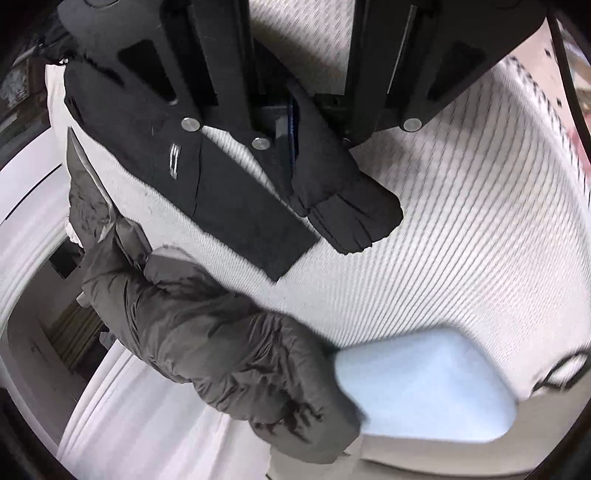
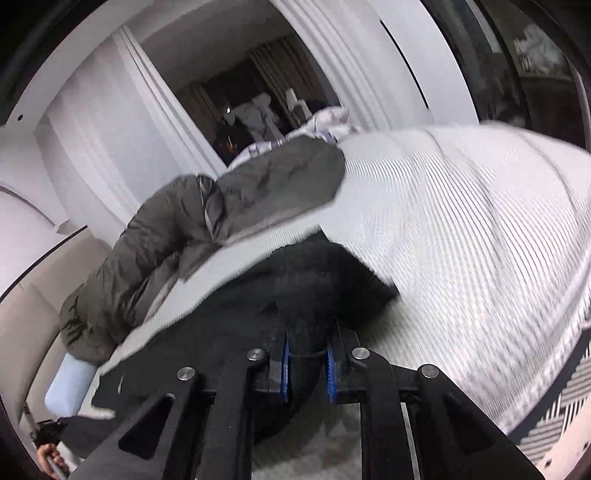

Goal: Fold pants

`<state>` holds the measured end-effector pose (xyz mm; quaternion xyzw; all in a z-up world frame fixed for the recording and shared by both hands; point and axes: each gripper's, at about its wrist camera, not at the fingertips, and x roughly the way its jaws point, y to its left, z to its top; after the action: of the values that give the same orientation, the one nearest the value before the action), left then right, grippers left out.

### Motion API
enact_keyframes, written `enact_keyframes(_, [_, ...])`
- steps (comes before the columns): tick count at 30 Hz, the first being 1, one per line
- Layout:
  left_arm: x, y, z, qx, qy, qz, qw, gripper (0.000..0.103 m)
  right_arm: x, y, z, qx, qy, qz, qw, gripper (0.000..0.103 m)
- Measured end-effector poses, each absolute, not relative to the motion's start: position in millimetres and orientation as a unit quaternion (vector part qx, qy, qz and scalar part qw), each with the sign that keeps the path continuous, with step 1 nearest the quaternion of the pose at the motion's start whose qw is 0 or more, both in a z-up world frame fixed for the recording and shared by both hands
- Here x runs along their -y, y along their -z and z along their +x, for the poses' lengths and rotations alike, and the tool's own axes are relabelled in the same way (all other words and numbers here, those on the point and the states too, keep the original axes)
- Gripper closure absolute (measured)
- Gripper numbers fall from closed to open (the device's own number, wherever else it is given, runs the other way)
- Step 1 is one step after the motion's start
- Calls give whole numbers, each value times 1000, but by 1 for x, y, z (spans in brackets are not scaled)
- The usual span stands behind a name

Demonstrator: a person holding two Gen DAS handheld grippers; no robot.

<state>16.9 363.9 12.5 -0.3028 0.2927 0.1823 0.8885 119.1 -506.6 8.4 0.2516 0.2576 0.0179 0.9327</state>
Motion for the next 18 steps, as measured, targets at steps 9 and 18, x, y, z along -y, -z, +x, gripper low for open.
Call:
enact_keyframes(9, [-379, -42, 188, -322, -216, -295, 873, 100, 461, -58, 277, -255, 27, 181, 949, 90])
enact_keyframes(18, [-395, -6, 267, -383, -260, -262, 847, 1, 434, -28, 396, -326, 118, 92, 933, 32])
